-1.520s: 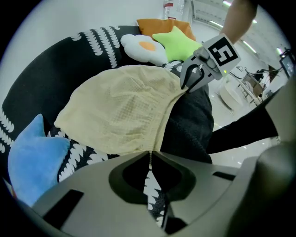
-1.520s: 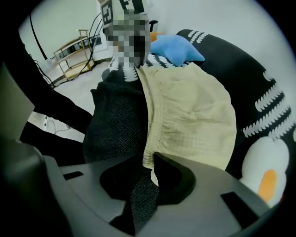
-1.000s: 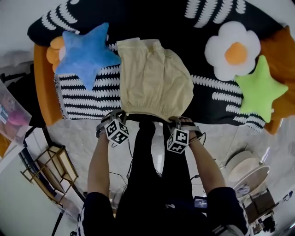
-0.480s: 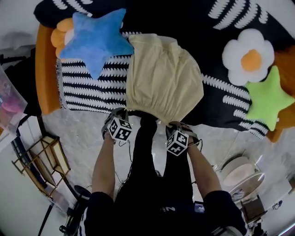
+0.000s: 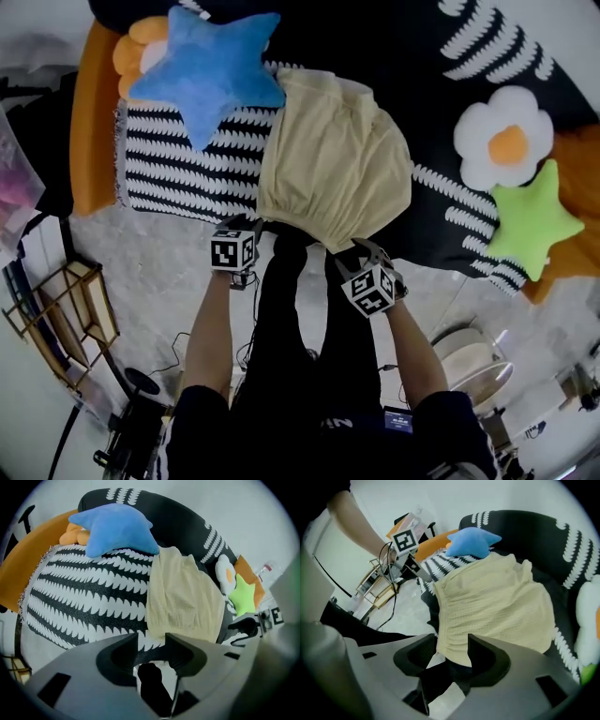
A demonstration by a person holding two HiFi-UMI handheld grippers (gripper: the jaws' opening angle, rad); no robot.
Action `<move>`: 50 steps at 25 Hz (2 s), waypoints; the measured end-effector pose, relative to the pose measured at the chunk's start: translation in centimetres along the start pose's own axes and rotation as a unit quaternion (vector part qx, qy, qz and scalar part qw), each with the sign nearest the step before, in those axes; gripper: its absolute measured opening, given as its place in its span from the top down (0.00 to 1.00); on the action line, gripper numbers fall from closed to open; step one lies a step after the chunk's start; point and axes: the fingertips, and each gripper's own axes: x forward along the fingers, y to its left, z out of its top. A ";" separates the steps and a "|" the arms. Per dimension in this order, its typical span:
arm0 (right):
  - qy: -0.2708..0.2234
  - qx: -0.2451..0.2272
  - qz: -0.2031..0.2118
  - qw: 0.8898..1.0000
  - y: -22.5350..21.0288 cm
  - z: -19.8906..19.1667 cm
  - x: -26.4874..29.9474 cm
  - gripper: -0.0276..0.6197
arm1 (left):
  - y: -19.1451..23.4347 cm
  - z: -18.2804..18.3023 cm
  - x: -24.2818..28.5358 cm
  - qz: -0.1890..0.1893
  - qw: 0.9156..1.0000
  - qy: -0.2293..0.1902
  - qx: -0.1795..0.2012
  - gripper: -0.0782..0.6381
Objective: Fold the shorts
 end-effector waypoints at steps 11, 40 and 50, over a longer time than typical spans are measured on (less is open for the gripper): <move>-0.101 -0.193 -0.092 0.972 -17.1 21.1 -5.0 0.71 | 0.0 4.0 0.8 -0.021 0.995 -0.060 -0.072 0.65; 0.173 -0.660 0.009 0.731 -24.3 35.1 15.9 0.84 | 0.4 3.1 5.4 0.007 1.000 -0.002 0.015 0.85; 0.140 -0.652 0.030 0.745 -24.5 35.7 9.3 0.91 | 0.8 3.9 1.4 0.033 0.997 -0.064 0.016 0.87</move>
